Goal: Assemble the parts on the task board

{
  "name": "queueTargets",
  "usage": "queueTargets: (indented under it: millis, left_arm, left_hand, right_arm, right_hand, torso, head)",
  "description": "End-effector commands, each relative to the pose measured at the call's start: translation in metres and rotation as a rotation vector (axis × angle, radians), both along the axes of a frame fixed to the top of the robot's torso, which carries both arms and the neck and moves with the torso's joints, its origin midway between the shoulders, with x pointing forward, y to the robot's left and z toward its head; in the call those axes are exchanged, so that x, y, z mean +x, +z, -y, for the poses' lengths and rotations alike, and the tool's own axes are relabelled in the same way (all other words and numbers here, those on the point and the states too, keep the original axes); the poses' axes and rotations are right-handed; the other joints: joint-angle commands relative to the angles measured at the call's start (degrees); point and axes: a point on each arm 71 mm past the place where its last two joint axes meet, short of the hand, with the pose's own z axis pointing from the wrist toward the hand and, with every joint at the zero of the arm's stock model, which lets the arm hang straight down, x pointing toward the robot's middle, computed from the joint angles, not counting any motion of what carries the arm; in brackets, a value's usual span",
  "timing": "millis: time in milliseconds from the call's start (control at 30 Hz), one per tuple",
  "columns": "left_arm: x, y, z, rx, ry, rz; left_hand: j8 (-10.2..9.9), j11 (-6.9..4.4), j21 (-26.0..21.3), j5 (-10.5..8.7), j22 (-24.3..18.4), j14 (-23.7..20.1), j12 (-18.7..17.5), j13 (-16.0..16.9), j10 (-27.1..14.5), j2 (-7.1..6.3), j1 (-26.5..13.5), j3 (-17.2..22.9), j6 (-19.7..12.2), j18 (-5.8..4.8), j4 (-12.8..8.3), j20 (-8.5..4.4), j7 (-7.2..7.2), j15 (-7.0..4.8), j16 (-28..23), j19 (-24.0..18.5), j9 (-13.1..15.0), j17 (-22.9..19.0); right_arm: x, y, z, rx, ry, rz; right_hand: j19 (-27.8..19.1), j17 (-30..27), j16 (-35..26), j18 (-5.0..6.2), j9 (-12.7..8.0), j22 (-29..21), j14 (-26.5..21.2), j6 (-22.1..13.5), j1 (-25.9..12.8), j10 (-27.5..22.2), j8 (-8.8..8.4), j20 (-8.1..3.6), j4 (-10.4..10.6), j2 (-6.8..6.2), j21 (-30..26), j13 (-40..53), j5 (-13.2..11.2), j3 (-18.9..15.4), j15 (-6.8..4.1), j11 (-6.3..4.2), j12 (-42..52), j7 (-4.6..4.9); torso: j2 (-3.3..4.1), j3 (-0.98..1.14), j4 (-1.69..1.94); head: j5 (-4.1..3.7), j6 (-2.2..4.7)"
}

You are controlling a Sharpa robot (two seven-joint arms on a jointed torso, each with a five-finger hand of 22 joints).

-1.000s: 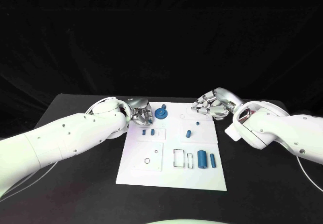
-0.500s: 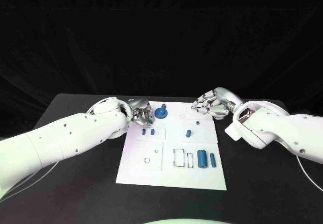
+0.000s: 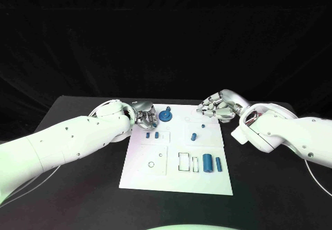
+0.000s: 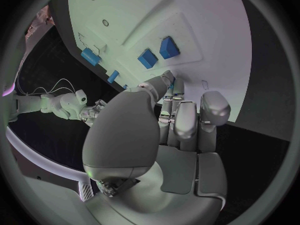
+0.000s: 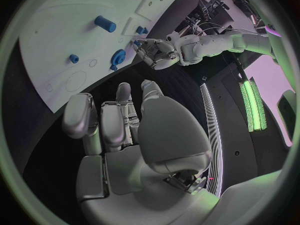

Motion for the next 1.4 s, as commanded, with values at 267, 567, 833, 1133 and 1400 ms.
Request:
queueTargets:
  millis: [267,567,833,1133,1400]
  left_arm:
    - [0.0,-0.003,-0.001,0.015,0.003,-0.02]
    - [0.001,-0.003,-0.003,0.015,0.01,-0.017]
    - [0.001,-0.002,-0.011,0.012,0.029,-0.005]
    - [-0.002,0.014,-0.042,-0.121,0.1,0.082]
    - [-0.013,0.03,-0.077,-0.564,0.256,-0.047]
  left_hand:
    - [-2.58,0.35,-0.02,0.19,-0.33,0.44,-0.94,0.24,0.74,-0.64,-0.86,0.28,-3.15,-0.62,-0.53,0.09,0.5,0.18,0.31,-0.79,-1.3,-0.37]
    - [-3.12,0.34,-0.04,0.19,-0.35,0.43,-1.19,0.31,0.88,-0.77,-0.96,0.39,-3.64,-0.6,-0.62,0.12,0.51,0.19,0.4,-0.84,-1.55,-0.4]
    - [-4.09,0.36,-0.09,0.19,-0.46,0.42,-1.6,0.42,1.04,-0.98,-0.97,0.65,-4.85,-0.57,-0.84,0.14,0.64,0.2,0.51,-0.93,-2.06,-0.5]
    - [-2.99,0.49,-3.37,0.2,-5.59,-0.2,-1.36,0.87,1.39,-0.32,-1.49,0.74,-2.41,0.43,-0.45,0.28,0.78,0.37,-0.29,-3.78,-1.87,-1.95]
    - [-3.31,1.18,-17.46,0.28,-23.73,-9.28,-1.22,1.34,-0.78,-0.71,-2.18,-0.15,-1.78,3.47,0.06,0.65,1.33,0.94,-18.78,-13.69,-2.62,-25.71]
  right_arm:
    - [-0.001,0.0,-0.001,-0.004,0.012,0.006]
    - [0.0,0.0,0.0,-0.005,0.008,0.005]
    - [0.001,-0.002,0.003,-0.065,0.016,0.006]
    - [0.005,-0.005,0.004,-0.435,0.095,0.136]
    - [0.01,-0.012,0.0,-0.671,0.111,0.211]
  right_hand:
    - [-0.32,-0.18,-0.32,0.66,0.1,0.05,0.18,-0.07,0.48,0.07,0.2,-0.01,0.01,-0.13,-0.6,-0.27,0.36,0.46,-0.44,-0.31,-0.38,-0.15]
    - [-0.49,-0.41,-0.53,0.74,0.09,-0.18,0.13,-0.13,0.46,0.04,0.17,-0.02,0.01,-0.19,-0.99,-0.39,0.35,0.44,-0.44,-0.3,-0.47,-0.14]
    - [-0.7,-1.81,-2.35,0.92,-0.01,-0.92,-0.17,-0.42,5.53,-2.43,-0.07,-0.06,-1.6,0.01,-2.64,-6.33,-6.11,3.06,-0.3,-0.03,-8.13,0.32]
    - [2.9,0.06,-0.79,-0.26,-1.44,2.79,1.33,2.84,12.83,0.7,-2.83,0.34,-3.5,-2.35,2.79,-22.86,-13.98,9.8,0.19,0.67,-27.41,0.25]
    - [4.53,2.84,2.01,-1.0,-3.02,5.44,1.9,4.1,12.59,2.54,-5.75,0.58,-2.34,-4.92,6.5,-29.25,-16.94,14.09,0.52,1.09,-34.05,-0.02]
  torso:
    - [0.0,0.01,0.03]
    - [0.02,0.01,-0.01]
    - [-0.03,-0.01,-0.05]
    - [-0.07,0.03,-0.09]
    - [-0.17,-0.09,0.1]
  head:
    - [-0.02,-0.01]
    - [-0.06,0.06]
    - [-0.21,0.16]
    - [-1.87,0.84]
    - [-3.05,1.09]
